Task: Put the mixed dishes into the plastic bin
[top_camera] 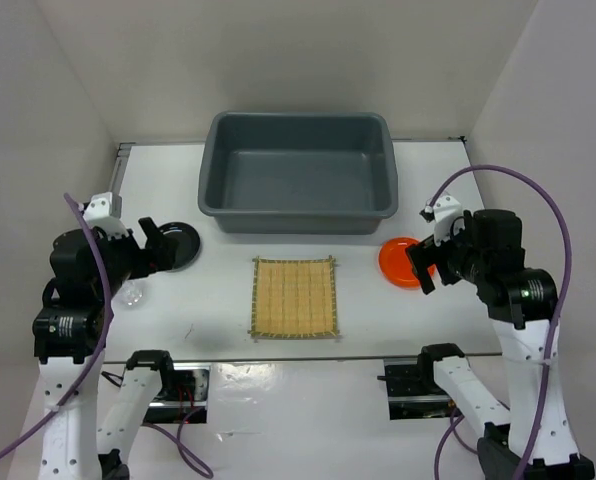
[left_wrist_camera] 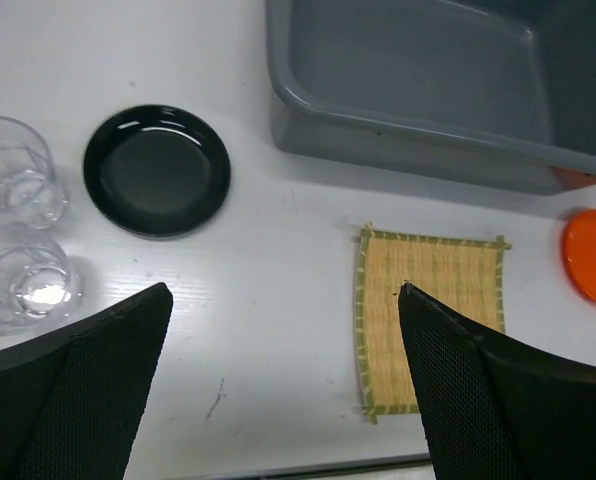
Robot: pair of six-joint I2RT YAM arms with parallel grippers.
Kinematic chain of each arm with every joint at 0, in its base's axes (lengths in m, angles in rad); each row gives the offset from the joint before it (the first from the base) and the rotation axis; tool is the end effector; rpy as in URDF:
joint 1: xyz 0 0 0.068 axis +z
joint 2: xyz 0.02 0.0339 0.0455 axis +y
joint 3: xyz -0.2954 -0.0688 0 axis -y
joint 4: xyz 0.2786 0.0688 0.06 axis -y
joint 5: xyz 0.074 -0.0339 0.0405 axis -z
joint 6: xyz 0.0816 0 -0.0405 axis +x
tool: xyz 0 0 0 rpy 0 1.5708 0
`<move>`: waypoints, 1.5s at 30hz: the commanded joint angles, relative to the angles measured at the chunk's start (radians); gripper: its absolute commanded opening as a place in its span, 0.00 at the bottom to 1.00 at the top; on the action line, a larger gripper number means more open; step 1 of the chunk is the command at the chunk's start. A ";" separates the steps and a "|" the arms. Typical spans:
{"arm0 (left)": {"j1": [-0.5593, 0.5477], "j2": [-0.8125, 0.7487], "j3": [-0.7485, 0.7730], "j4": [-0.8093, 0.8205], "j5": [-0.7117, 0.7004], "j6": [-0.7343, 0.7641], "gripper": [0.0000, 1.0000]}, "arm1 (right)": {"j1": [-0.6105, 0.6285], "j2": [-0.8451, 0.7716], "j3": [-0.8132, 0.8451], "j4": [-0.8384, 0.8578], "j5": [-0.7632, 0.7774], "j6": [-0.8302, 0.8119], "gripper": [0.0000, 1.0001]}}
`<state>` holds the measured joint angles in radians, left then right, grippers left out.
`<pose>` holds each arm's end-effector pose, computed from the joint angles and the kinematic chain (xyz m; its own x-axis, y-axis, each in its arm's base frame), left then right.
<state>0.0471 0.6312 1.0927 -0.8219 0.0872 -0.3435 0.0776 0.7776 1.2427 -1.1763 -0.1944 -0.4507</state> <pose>0.1497 -0.0001 0.4108 -0.3433 -0.3521 -0.8707 -0.0861 0.9350 -0.3441 0.1466 0.0272 0.3988 -0.4891 -0.4667 -0.7369 -0.4833 0.8483 -0.2165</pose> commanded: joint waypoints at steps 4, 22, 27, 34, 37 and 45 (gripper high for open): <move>-0.053 0.268 -0.052 0.035 0.337 -0.061 1.00 | -0.007 0.132 0.016 0.040 -0.109 -0.029 0.99; -0.403 0.464 -0.505 0.608 0.368 -0.485 1.00 | 0.129 0.607 0.014 0.190 -0.616 0.118 0.99; -0.455 0.539 -0.536 0.711 0.396 -0.540 1.00 | 0.168 0.695 -0.086 0.293 -0.655 0.138 0.99; -0.489 0.423 -0.669 0.721 0.318 -0.617 1.00 | 0.267 0.741 -0.163 0.507 -0.550 0.165 0.99; -0.489 0.372 -0.737 0.696 0.279 -0.638 0.97 | 0.286 0.770 -0.173 0.573 -0.478 0.150 0.99; -0.489 0.269 -0.735 0.512 0.119 -0.686 0.26 | 0.286 0.884 -0.181 0.593 -0.401 0.110 0.99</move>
<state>-0.4397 0.9241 0.3290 -0.2356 0.2890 -1.0046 0.3603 1.6329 1.0721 -0.6491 -0.6392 -0.3164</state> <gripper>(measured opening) 0.284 0.988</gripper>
